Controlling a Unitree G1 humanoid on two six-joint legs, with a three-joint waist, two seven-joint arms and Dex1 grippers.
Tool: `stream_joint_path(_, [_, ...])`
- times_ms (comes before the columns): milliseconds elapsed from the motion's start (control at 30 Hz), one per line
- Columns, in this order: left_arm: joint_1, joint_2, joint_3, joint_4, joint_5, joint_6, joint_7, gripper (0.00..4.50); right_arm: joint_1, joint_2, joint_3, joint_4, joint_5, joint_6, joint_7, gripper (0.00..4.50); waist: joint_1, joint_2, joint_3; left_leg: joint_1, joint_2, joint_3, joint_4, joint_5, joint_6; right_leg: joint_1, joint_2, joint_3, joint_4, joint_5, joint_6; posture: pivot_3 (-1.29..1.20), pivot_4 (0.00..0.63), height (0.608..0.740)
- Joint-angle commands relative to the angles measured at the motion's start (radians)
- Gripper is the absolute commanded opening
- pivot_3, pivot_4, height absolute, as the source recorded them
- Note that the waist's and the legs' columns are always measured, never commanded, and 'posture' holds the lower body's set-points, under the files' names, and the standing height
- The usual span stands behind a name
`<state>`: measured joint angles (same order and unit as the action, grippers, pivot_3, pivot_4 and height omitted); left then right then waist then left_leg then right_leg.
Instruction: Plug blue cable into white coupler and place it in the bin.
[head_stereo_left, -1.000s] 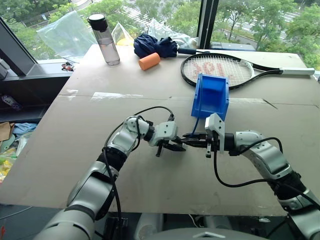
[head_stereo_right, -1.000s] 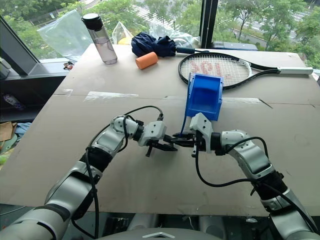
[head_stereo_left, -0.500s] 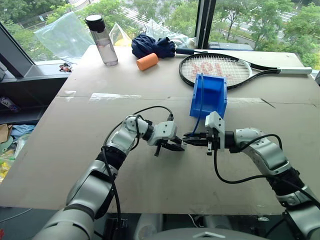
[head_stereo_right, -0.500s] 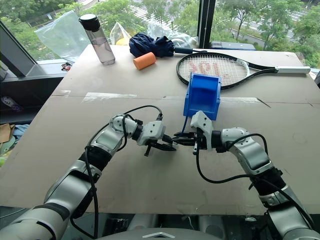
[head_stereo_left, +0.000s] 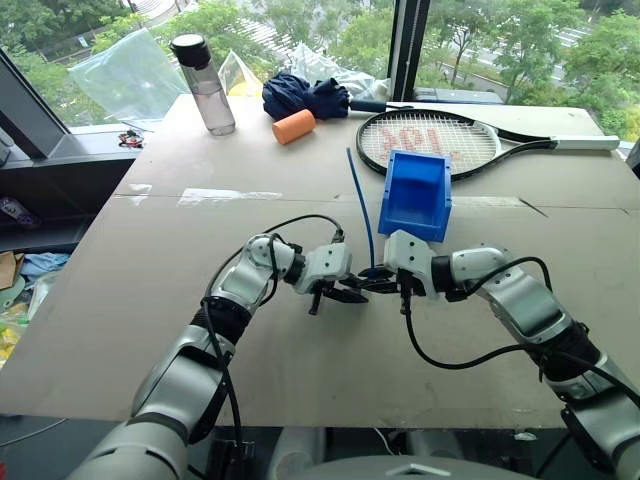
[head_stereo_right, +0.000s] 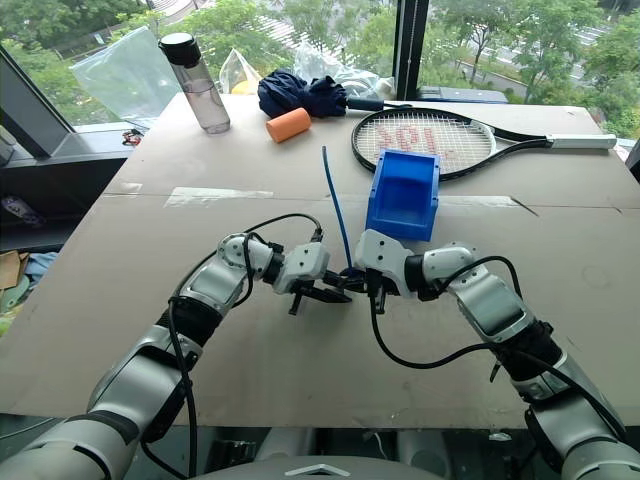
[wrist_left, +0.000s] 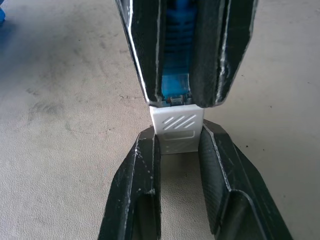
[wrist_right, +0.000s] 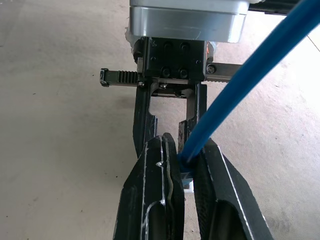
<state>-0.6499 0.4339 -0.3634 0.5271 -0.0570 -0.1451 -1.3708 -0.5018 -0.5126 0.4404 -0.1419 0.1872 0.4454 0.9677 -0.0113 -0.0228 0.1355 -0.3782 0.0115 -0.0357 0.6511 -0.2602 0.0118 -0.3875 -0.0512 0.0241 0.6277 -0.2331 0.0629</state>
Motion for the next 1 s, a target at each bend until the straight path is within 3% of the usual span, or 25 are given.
stream_joint_path(33, [0.029,-0.007,0.048,-0.122,-0.058,0.077,0.029,0.46,0.087,0.064,-0.046,0.036,-0.016,-0.081,-0.092,0.00,0.000,0.000,0.000,0.000,0.000,-0.001,0.000,0.000,0.000,0.000,0.000,-0.001,0.000,0.000,0.000,0.00,0.150,0.740])
stream_joint_path(167, [0.158,0.030,0.174,-0.367,-0.172,0.286,0.137,2.32,0.140,0.126,-0.250,-0.110,0.141,0.064,-0.191,0.00,-0.005,0.001,0.001,-0.001,0.001,0.000,0.000,0.000,0.000,-0.001,0.000,0.000,0.001,0.000,0.000,0.00,0.150,0.740])
stream_joint_path(267, [0.305,0.059,0.305,-0.624,-0.275,0.520,0.286,3.35,0.115,0.122,-0.398,-0.189,0.272,0.209,-0.250,0.00,-0.007,0.003,0.002,-0.003,0.002,-0.003,0.000,0.000,0.000,-0.006,-0.001,0.003,0.004,0.000,0.000,0.00,0.150,0.740])
stream_joint_path(400, [0.441,0.055,0.419,-0.805,-0.376,0.575,0.386,3.35,-0.087,0.113,-0.515,-0.059,0.308,0.348,-0.358,0.00,-0.006,0.005,0.004,-0.001,0.005,-0.002,-0.002,0.000,0.000,-0.006,-0.002,0.003,0.005,0.000,0.000,0.00,0.150,0.740])
stream_joint_path(567, [0.460,0.054,0.442,-0.913,-0.425,0.629,0.470,3.35,-0.319,0.076,-0.520,0.261,0.277,0.435,-0.359,0.00,0.004,0.004,0.004,-0.002,0.000,-0.001,-0.001,0.000,0.000,-0.004,-0.001,0.000,0.004,-0.001,-0.003,0.00,0.150,0.740])
stream_joint_path(600, [0.458,0.055,0.442,-0.925,-0.432,0.637,0.481,3.37,-0.357,0.067,-0.505,0.333,0.261,0.426,-0.341,0.88,0.003,0.005,0.004,-0.002,0.000,0.000,-0.001,0.000,0.000,-0.004,-0.002,0.000,0.003,-0.002,-0.004,0.00,0.150,0.740])
stream_joint_path(633, [0.450,0.057,0.447,-0.937,-0.443,0.648,0.496,3.37,-0.408,0.068,-0.502,0.436,0.253,0.417,-0.325,1.17,0.002,0.005,0.004,-0.002,0.000,0.001,-0.002,0.000,0.000,-0.004,-0.002,0.001,0.001,-0.002,-0.004,0.00,0.150,0.740])
stream_joint_path(733, [0.432,0.062,0.451,-0.961,-0.462,0.668,0.526,3.37,-0.482,0.054,-0.483,0.596,0.212,0.365,-0.290,2.62,-0.002,0.005,0.004,-0.003,-0.001,0.003,-0.003,0.000,0.000,-0.004,-0.002,0.002,-0.001,0.001,-0.001,0.00,0.150,0.740])
stream_joint_path(800, [0.426,0.065,0.451,-0.975,-0.473,0.670,0.538,3.37,-0.485,0.030,-0.477,0.593,0.198,0.348,-0.261,3.68,-0.001,0.005,0.004,-0.004,-0.001,0.003,-0.004,0.000,0.000,-0.005,-0.002,0.002,-0.002,0.001,-0.001,0.00,0.150,0.740])
stream_joint_path(867, [0.430,0.077,0.446,-0.993,-0.482,0.679,0.543,3.37,-0.422,-0.023,-0.471,0.484,0.193,0.312,-0.211,4.42,-0.001,0.005,0.004,-0.005,-0.001,0.003,-0.004,0.000,0.000,-0.006,-0.003,0.002,-0.002,0.001,-0.001,0.00,0.150,0.740])
stream_joint_path(1000, [0.474,0.112,0.440,-1.019,-0.502,0.704,0.532,3.37,-0.162,-0.115,-0.592,0.118,0.315,0.292,-0.125,4.42,0.011,0.005,0.004,-0.007,-0.001,0.001,-0.005,0.000,0.000,-0.006,-0.003,0.000,-0.003,0.001,0.000,0.00,0.150,0.740])
